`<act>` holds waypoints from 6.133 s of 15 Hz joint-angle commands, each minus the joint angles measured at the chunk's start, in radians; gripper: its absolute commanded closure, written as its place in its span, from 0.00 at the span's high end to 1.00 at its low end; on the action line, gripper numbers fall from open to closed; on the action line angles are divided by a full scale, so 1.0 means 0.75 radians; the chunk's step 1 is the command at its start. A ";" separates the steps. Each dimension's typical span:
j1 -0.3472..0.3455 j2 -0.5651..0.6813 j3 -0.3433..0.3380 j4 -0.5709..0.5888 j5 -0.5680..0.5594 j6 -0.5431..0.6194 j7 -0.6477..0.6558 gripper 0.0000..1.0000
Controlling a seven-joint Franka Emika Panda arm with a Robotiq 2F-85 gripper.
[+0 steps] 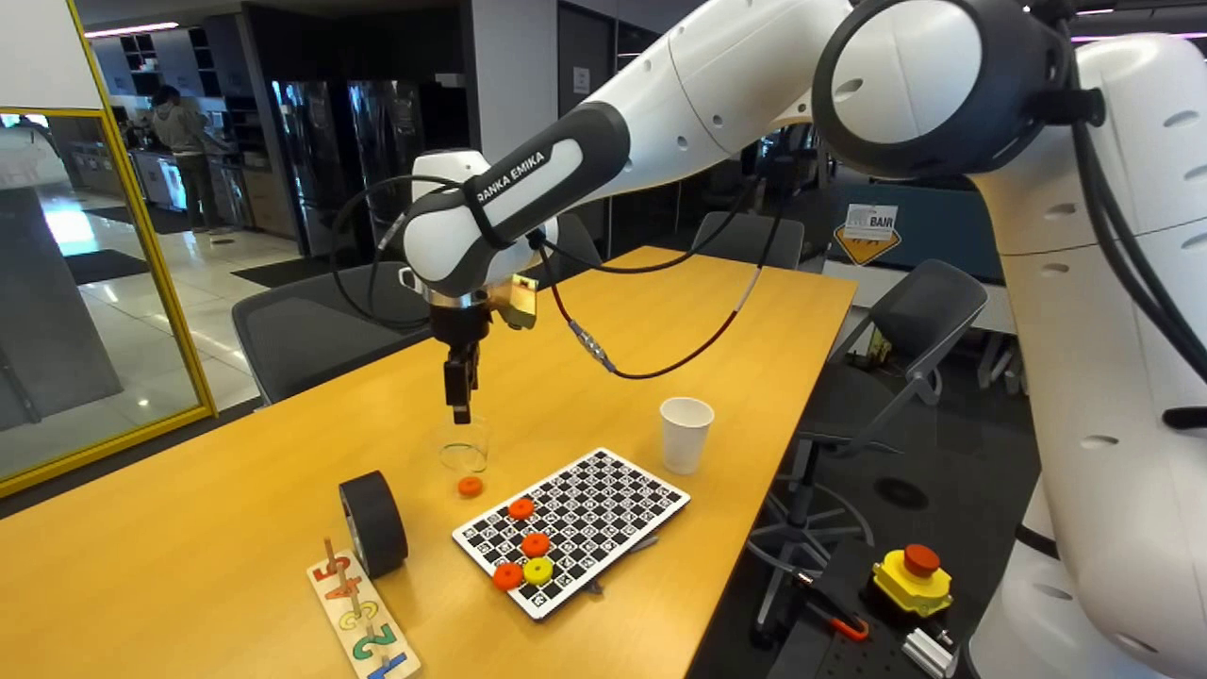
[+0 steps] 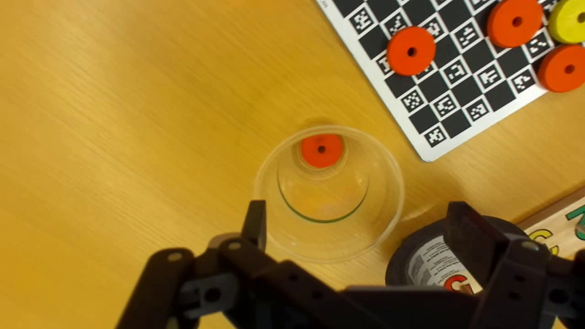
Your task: Put two orange rings in the white cup and the rest in the clear cup
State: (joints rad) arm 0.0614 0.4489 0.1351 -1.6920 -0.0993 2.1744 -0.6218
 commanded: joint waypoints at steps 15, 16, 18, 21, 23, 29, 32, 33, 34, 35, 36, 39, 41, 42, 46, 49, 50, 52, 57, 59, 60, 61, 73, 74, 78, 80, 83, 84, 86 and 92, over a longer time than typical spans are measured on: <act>0.048 -0.121 -0.056 -0.490 0.208 0.310 0.990 1.00; 0.050 -0.107 -0.066 -0.499 0.206 0.339 1.022 1.00; 0.058 -0.081 -0.086 -0.513 0.192 0.388 1.082 1.00; 0.066 -0.032 -0.104 -0.513 0.187 0.432 1.140 1.00; 0.067 -0.011 -0.109 -0.520 0.193 0.458 1.159 1.00; 0.075 0.025 -0.121 -0.521 0.194 0.507 1.204 1.00; 0.091 0.017 -0.139 -0.523 0.173 0.510 1.234 1.00; 0.099 0.015 -0.146 -0.524 0.165 0.513 1.244 1.00; 0.106 0.014 -0.153 -0.525 0.162 0.514 1.251 1.00; 0.113 0.013 -0.159 -0.525 0.159 0.515 1.259 1.00; 0.120 0.015 -0.165 -0.524 0.156 0.512 1.267 1.00; 0.143 0.013 -0.184 -0.526 0.135 0.511 1.289 0.72; 0.155 0.006 -0.195 -0.529 0.119 0.509 1.305 0.58; 0.158 0.001 -0.201 -0.530 0.113 0.508 1.312 0.49; 0.183 -0.022 -0.227 -0.537 0.071 0.478 1.359 0.20; 0.205 -0.057 -0.249 -0.547 0.030 0.460 1.411 0.17; 0.213 -0.074 -0.258 -0.550 0.014 0.452 1.428 0.17; 0.236 -0.123 -0.287 -0.563 -0.038 0.437 1.485 0.17; 0.242 -0.256 -0.296 -0.584 -0.152 0.377 1.564 0.17; 0.221 -0.300 -0.273 -0.590 -0.167 0.387 1.545 0.17; 0.212 -0.320 -0.263 -0.592 -0.165 0.396 1.529 0.17; 0.207 -0.328 -0.254 -0.584 -0.165 0.405 1.521 0.17; 0.153 -0.144 -0.173 -0.288 -0.072 0.442 1.294 0.17; 0.147 -0.120 -0.169 -0.258 -0.061 0.440 1.268 0.17; 0.118 -0.026 -0.141 -0.158 0.014 0.414 1.156 0.17; 0.106 0.001 -0.126 -0.134 0.053 0.396 1.111 0.17; 0.101 0.022 -0.118 -0.119 0.080 0.377 1.081 0.17; 0.099 0.026 -0.115 -0.115 0.088 0.371 1.072 0.17; 0.104 0.028 -0.120 -0.112 0.088 0.355 1.075 0.40; 0.119 -0.052 -0.133 -0.173 0.062 0.345 1.096 0.97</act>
State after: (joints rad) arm 0.1498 0.4559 0.0332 -1.8111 -0.0569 2.4576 0.2127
